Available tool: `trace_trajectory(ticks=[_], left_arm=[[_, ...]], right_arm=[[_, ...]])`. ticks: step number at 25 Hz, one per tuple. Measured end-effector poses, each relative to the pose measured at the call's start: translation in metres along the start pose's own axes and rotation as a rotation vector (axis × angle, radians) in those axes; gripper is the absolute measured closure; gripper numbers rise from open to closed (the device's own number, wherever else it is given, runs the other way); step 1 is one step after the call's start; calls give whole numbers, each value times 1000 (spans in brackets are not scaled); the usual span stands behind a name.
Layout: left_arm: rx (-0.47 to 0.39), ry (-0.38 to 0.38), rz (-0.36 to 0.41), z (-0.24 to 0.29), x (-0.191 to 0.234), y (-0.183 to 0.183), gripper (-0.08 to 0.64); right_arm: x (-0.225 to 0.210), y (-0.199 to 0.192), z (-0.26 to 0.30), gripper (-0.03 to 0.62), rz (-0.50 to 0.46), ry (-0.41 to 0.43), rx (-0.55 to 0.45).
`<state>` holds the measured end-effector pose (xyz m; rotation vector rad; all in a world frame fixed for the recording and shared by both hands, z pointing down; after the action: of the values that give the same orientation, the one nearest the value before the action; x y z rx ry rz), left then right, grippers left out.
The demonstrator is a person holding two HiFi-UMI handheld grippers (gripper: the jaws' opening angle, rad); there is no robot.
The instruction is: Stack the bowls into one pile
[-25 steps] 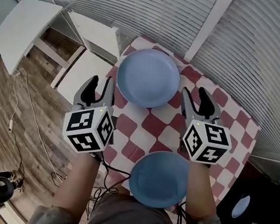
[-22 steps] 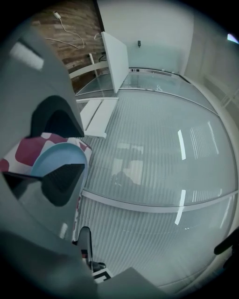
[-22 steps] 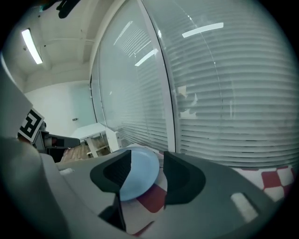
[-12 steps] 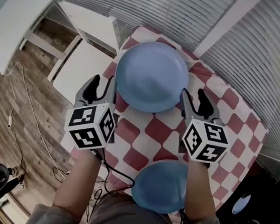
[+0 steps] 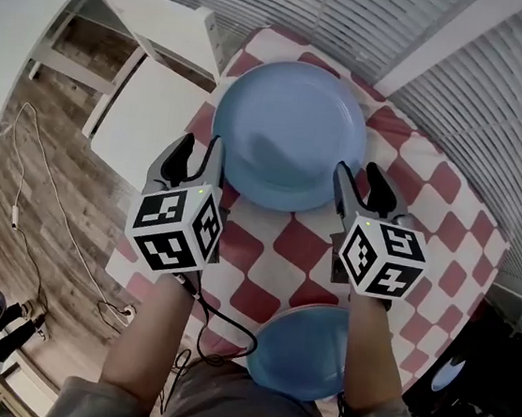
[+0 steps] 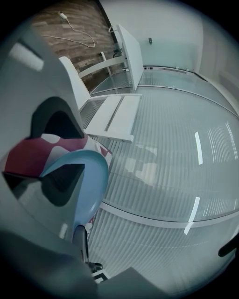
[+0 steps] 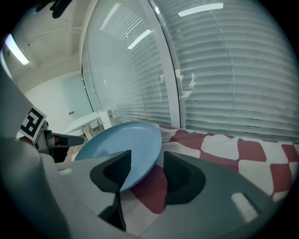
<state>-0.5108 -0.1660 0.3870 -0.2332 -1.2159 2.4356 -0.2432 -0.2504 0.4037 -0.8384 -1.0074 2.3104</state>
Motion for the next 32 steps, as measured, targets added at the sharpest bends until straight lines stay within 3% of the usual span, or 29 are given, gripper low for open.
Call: trace_trajectory(ticks=[13, 25, 32], left_arm=[[52, -5, -12, 24, -4, -17, 394], [75, 3, 28, 29, -9, -18, 396], [83, -4, 30, 30, -15, -18, 477]], right_arm=[[-3, -9, 16, 351, 17, 0, 41], [-3, -10, 17, 379, 0, -14, 52], [-4, -10, 17, 414, 10, -12, 45]])
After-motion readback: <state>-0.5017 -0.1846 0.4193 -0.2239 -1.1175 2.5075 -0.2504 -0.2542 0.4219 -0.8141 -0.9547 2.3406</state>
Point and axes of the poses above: the fingertips, and each gripper's own axes: z forward along the fingers, x to its left, y out of its top, the point moved 9 cm from there along -z, backward along the fingers, and after that the axes turned 13 degrees about y, right-handed, at the moved point
